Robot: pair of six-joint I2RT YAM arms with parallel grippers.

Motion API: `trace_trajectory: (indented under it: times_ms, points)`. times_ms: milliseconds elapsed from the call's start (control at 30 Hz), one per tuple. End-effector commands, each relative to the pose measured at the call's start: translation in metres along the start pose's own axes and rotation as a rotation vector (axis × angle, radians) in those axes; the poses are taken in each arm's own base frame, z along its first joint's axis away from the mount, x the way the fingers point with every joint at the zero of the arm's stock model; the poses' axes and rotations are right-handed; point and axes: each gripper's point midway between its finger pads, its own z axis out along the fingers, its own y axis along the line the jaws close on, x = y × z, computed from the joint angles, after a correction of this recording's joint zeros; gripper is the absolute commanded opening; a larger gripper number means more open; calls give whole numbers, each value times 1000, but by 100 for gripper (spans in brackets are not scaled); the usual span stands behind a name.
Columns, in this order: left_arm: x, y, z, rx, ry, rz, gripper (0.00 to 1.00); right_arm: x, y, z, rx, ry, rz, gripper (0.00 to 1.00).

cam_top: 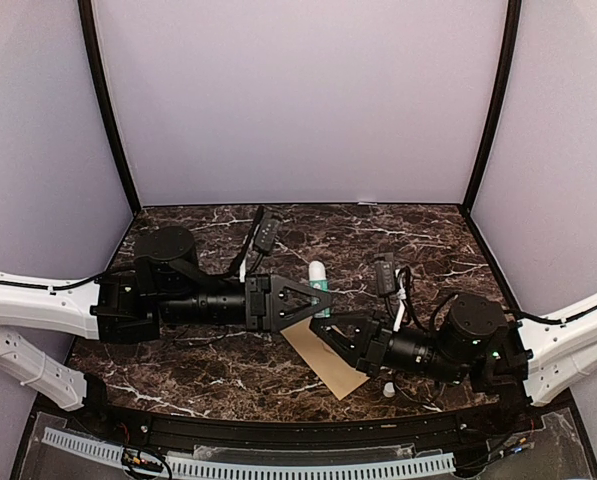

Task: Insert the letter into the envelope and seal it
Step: Screw the solid glue.

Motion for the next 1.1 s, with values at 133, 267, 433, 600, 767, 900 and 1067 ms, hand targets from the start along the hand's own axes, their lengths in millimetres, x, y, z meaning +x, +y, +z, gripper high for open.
trace_trajectory:
  times_ms: [133, 267, 433, 600, 767, 900, 1067]
  points:
    - [-5, -6, -2, 26, -29, -16, 48, 3, 14, 2, -69, 27, -18, 4]
    - [-3, -4, -2, 27, -29, -28, 38, 5, 12, 4, -55, 38, -22, 3]
    - [-1, -1, -2, 13, -24, -35, 23, 4, -1, 4, 21, 33, -14, 4]
    - [1, 5, -1, -10, -19, -37, 10, 3, -11, 2, 87, 37, -13, 4]
    - [0, 9, -1, -30, -27, -36, 5, 4, -30, 3, 211, 50, -17, 4]
    - [-1, 15, -1, -64, -33, -39, 3, 3, -42, 5, 314, 60, -34, 4]
    - [-3, 20, -2, -97, -46, -45, 3, 3, -51, 11, 412, 87, -66, 4]
